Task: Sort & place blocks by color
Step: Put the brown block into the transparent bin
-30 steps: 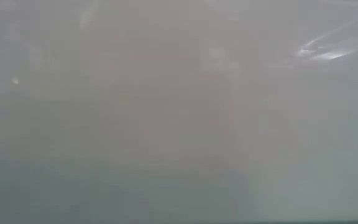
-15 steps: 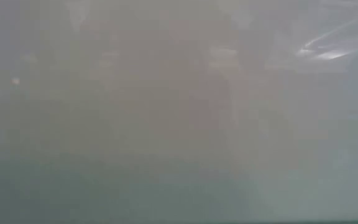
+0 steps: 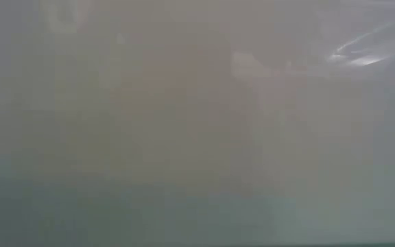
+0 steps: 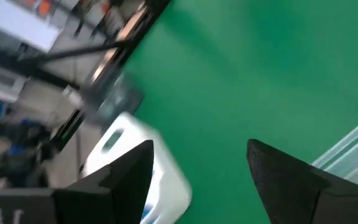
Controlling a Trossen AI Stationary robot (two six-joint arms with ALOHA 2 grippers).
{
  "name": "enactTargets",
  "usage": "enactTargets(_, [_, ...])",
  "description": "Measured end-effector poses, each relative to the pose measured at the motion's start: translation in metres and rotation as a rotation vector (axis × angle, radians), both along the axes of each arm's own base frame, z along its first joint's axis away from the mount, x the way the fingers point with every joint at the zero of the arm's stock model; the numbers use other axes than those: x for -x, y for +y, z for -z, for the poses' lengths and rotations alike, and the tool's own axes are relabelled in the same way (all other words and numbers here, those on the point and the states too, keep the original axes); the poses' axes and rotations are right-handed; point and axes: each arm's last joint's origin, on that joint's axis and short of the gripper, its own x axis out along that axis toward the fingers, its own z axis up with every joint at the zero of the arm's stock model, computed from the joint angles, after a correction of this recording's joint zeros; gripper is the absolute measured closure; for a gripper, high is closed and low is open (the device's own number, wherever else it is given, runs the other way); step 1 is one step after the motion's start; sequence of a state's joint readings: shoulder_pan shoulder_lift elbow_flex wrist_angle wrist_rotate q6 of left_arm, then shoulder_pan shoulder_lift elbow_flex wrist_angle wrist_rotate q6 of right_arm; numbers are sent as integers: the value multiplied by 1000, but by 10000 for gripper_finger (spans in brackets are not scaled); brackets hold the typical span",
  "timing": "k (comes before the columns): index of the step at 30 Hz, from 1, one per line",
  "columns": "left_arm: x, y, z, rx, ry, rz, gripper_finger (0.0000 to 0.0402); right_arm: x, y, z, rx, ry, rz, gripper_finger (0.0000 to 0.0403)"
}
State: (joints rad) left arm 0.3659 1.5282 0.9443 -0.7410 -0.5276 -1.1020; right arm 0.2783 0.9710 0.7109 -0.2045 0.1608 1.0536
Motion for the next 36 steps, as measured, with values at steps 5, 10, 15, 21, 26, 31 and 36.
enactTargets(5, [0, 14, 19, 66, 67, -17, 144, -6, -31, 0, 65, -6, 110, 156])
enactTargets(10, [-3, 27, 37, 150, 68, -15, 144, -7, -52, -1, 108, -2, 188, 156])
enactTargets(15, [-6, 36, 51, 184, 76, -2, 144, -7, -64, -1, 107, -1, 214, 156])
enactTargets(21, [-3, 45, 55, 186, 78, -24, 144, -7, -68, -1, 116, -3, 230, 156])
enactTargets(26, [0, 50, 55, 193, 66, -41, 176, -7, -70, -1, 163, 1, 213, 156])
enactTargets(31, [1, 52, 55, 214, 52, -37, 270, -6, -75, -1, 233, 9, 197, 156])
enactTargets(36, [-2, 47, 54, 249, 35, 4, 270, -5, -86, -1, 243, 16, 243, 156])
